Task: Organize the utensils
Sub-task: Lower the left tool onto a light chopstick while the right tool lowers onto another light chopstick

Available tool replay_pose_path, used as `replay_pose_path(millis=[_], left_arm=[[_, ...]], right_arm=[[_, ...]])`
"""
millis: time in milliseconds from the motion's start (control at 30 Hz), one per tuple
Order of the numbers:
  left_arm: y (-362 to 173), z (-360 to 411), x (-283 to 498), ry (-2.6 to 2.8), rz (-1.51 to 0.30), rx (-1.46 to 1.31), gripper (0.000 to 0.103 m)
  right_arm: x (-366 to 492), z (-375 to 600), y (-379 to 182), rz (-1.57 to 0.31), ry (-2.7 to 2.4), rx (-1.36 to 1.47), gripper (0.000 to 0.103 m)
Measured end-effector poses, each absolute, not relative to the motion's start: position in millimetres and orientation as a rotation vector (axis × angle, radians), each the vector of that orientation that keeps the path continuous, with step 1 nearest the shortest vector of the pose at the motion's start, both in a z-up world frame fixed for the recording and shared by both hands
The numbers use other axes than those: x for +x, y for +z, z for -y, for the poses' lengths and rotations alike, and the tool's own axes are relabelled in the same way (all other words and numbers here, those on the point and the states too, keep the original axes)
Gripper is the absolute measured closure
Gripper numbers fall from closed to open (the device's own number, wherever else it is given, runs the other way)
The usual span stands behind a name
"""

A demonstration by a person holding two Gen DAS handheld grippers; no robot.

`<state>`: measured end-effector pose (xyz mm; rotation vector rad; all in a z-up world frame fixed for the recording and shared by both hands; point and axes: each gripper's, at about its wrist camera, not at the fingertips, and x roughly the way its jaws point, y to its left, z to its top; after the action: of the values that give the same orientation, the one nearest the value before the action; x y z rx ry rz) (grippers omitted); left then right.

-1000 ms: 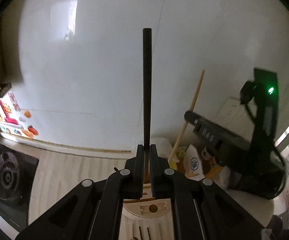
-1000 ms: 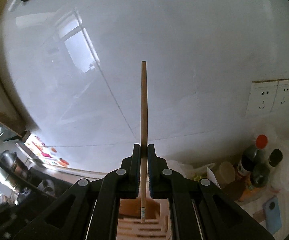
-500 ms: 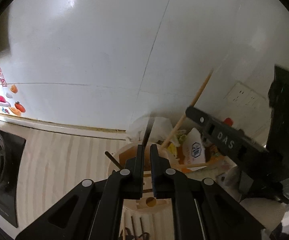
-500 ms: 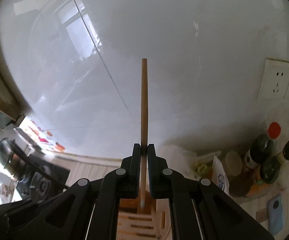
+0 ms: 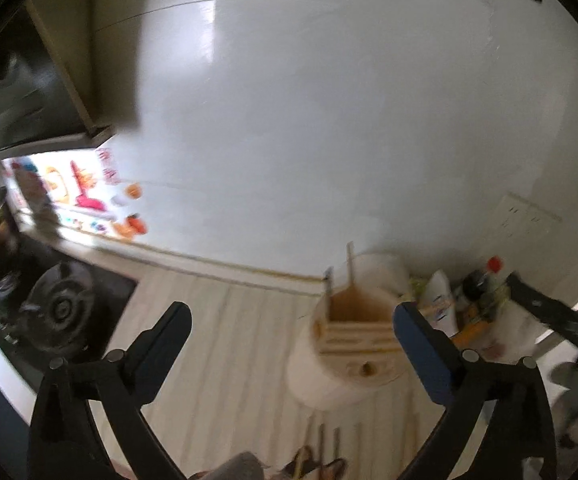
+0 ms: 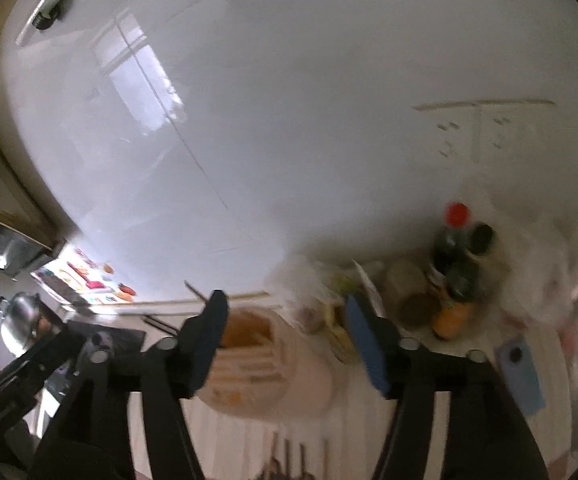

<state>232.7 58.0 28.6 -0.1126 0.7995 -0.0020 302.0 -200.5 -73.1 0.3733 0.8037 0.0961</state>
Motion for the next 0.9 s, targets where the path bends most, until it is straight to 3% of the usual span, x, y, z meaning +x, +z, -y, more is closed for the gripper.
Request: replay_pose_path(millis=[133,600,800,900], left_arm=[[-10,-63,223,0.033,-0.876,-0.109,0.000],[-155,-31,194,0.067,-1.192,-0.008,0.000],[-199,-16,189,0.058,-1.288,0.053,0.000],[-221,-6,187,0.051,-1.329,0.091,0.000]], right_arm=[[276,213,-101,-0.833,0.053,0.385,0.021],[247,226,-252,-1.158,-0.073,0.307,0.020],[244,226,-301,-1.277,-0.084,0.303,0.022],[246,225,-321,-1.335,-0.072,0.307,0.032]])
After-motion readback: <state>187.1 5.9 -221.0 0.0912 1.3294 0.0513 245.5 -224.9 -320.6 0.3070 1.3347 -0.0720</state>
